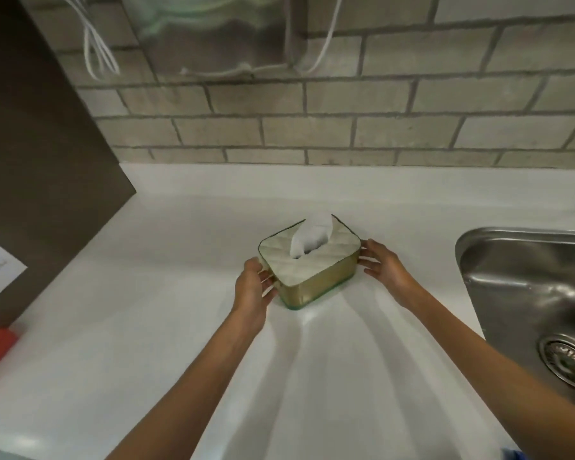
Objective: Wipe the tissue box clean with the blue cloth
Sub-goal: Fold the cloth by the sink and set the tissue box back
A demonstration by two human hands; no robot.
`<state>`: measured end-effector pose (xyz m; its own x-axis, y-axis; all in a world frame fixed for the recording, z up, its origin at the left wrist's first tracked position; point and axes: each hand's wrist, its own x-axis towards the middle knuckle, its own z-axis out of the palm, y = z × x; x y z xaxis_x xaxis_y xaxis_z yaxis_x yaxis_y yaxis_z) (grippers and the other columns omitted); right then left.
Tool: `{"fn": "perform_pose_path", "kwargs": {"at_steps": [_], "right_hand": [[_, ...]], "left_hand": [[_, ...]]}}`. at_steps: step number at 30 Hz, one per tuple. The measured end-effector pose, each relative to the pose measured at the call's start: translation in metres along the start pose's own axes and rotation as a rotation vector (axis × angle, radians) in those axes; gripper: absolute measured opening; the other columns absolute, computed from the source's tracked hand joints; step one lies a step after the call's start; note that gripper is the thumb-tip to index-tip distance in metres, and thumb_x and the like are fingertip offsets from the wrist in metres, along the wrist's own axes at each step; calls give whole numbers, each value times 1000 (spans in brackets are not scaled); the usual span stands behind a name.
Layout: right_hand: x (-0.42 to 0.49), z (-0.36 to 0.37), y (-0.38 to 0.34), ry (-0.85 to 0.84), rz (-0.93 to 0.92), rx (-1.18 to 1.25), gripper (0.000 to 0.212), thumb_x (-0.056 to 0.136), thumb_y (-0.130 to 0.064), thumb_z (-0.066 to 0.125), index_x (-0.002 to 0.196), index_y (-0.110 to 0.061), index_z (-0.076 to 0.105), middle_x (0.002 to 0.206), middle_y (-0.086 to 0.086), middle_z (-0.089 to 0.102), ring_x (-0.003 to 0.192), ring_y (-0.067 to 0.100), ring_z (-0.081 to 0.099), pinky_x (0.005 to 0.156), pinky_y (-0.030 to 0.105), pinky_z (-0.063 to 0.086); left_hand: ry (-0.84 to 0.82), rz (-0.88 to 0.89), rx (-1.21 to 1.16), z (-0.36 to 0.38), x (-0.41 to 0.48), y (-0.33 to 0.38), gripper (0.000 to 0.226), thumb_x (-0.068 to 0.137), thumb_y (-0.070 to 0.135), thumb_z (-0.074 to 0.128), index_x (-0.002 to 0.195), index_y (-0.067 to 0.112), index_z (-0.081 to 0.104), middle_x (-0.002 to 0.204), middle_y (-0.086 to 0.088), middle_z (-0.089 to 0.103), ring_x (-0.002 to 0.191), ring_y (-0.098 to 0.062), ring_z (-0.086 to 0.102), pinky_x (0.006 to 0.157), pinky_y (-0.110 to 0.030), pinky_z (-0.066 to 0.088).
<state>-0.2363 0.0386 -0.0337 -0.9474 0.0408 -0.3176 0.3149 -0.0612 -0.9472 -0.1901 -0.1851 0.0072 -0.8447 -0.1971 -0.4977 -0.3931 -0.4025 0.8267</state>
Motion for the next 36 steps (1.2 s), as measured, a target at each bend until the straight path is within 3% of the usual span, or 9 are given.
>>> {"fn": "perform_pose_path", "kwargs": {"at_steps": [6, 11, 13, 15, 17, 21, 28, 32, 36], "right_hand": [[17, 45, -7, 8, 14, 34, 21, 93, -32, 39, 107, -23, 53, 110, 2, 58, 106, 20, 54, 96, 29, 38], [39, 78, -20, 26, 21, 54, 41, 94, -32, 38, 131, -15, 45, 120, 4, 51, 110, 19, 50, 97, 28, 35], [49, 90, -24, 32, 25, 70, 40, 94, -32, 39, 130, -17, 45, 118, 3, 51, 110, 18, 49, 95, 28, 34], [59, 100, -28, 30, 22, 80, 36, 93, -33, 39, 126, -20, 45, 117, 2, 50, 110, 18, 48, 95, 28, 33], [69, 109, -29, 22, 16, 76, 34, 93, -36, 38, 123, -22, 44, 117, 0, 49, 111, 18, 48, 97, 29, 32], [90, 121, -32, 34, 15, 71, 28, 92, -41, 38, 115, -25, 43, 106, -7, 52, 115, 19, 47, 99, 32, 30], [116, 130, -39, 71, 32, 37, 50, 92, -43, 38, 135, -17, 38, 131, 5, 45, 128, 24, 43, 107, 38, 27], [120, 131, -41, 86, 29, 36, 49, 92, -42, 38, 134, -17, 39, 125, 2, 45, 128, 25, 43, 106, 37, 27], [121, 132, -43, 88, 29, 30, 44, 91, -43, 39, 128, -19, 42, 119, 1, 45, 125, 25, 44, 100, 33, 29]], "left_hand": [[-25, 41, 111, -4, 65, 49, 37, 96, 34, 36, 77, 10, 57, 77, -5, 60, 73, -18, 56, 75, -28, 46], [-87, 58, 232, -6, 110, 78, 45, 96, 45, 30, 84, 13, 60, 95, -4, 63, 93, -19, 55, 90, -28, 40], [-120, 66, 283, -10, 126, 87, 51, 95, 50, 27, 110, 12, 58, 122, -4, 58, 114, -19, 50, 102, -34, 32], [-119, 80, 301, -12, 141, 97, 62, 95, 53, 26, 137, 10, 42, 141, -2, 47, 130, -21, 42, 107, -38, 27], [-117, 94, 302, -11, 153, 106, 65, 94, 54, 25, 142, 11, 35, 145, -3, 44, 133, -21, 40, 108, -39, 26], [-128, 104, 298, -8, 172, 116, 63, 95, 54, 24, 141, 11, 36, 146, -2, 42, 134, -20, 39, 110, -39, 26], [-131, 140, 275, -6, 192, 118, 53, 96, 50, 27, 130, 14, 48, 118, 4, 50, 118, -16, 46, 105, -34, 31], [-138, 148, 277, -6, 199, 116, 37, 96, 49, 29, 93, 23, 55, 106, 7, 48, 105, -13, 45, 99, -29, 32], [-148, 155, 279, -7, 201, 116, 37, 96, 50, 28, 89, 25, 55, 104, 9, 51, 106, -12, 44, 101, -29, 31]]}}
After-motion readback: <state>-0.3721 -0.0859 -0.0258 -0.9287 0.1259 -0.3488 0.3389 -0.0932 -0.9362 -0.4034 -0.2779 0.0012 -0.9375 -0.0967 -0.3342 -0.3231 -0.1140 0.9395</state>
